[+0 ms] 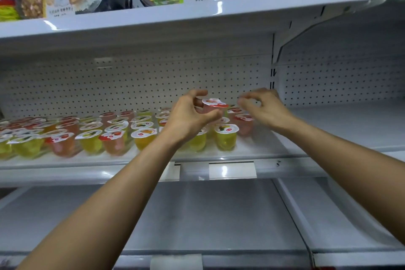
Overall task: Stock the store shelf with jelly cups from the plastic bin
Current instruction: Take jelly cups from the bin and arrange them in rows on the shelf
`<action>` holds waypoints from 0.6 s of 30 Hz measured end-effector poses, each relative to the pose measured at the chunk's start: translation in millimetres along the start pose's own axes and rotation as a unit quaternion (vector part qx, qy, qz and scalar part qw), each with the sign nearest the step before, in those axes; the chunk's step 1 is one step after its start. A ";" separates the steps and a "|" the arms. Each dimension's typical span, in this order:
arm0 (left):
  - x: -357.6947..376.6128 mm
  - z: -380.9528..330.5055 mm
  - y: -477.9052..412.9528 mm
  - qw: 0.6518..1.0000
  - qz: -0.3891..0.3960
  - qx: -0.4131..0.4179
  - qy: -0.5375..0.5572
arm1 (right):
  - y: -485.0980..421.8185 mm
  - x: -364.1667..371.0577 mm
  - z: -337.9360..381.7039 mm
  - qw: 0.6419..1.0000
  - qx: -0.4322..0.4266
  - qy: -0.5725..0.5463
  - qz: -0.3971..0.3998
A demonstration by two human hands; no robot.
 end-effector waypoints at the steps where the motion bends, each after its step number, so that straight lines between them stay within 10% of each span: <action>1: 2.4 -3.2 0.0 1.000 -0.003 0.002 0.007 | 4.4 -7.5 14.3 0.998 -0.019 -0.054 -0.010; 10: 30.2 -25.9 9.2 0.998 0.040 0.034 0.020 | 27.1 -16.5 31.9 0.973 0.049 -0.223 0.032; 18: 36.4 -21.1 26.9 0.890 0.002 0.184 -0.418 | 44.2 -27.2 4.9 0.972 0.096 -0.209 -0.046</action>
Point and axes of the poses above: each hand's wrist, its own y-axis away from the middle knuckle, its own x-axis out of the palm, z = x × y, the point moved 6 cm from there along -y, towards the middle knuckle, and after that the axes turned 5 degrees about -z, right-handed, at the moved point
